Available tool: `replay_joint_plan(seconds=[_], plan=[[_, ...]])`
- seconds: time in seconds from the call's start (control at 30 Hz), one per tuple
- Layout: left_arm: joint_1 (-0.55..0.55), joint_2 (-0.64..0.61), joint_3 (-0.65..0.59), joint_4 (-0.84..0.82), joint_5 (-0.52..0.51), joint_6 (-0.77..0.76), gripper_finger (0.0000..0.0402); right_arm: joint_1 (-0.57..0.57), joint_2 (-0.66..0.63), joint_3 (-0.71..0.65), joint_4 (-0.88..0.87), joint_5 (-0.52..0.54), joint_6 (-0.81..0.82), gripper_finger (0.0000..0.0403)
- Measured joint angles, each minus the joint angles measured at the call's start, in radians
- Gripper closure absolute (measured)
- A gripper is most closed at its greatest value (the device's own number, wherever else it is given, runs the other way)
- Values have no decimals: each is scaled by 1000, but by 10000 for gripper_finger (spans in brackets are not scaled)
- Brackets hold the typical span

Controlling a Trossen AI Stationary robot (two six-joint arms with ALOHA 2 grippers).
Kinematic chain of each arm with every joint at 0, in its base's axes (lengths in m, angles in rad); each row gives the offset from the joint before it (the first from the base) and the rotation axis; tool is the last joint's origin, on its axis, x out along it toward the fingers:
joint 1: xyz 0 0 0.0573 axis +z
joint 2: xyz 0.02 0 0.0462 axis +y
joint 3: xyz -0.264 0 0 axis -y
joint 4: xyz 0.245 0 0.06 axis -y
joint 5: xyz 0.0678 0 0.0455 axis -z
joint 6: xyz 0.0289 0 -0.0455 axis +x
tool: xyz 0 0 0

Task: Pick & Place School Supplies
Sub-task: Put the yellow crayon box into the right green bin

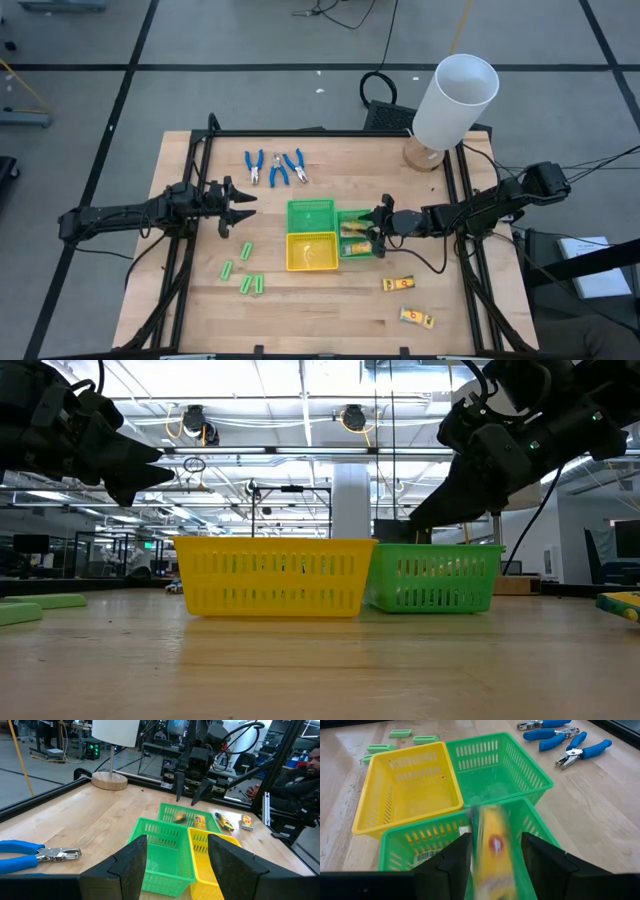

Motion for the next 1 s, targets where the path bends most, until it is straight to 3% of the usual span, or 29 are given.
replay_joint_plan(seconds=[0.57, 1.0], plan=[[0, 0, 0, 0, 0, 0, 188, 8, -19, 0, -2, -23, 0, 212], [0, 0, 0, 0, 0, 0, 188, 163, -130, 0, -12, -33, 5, 217]])
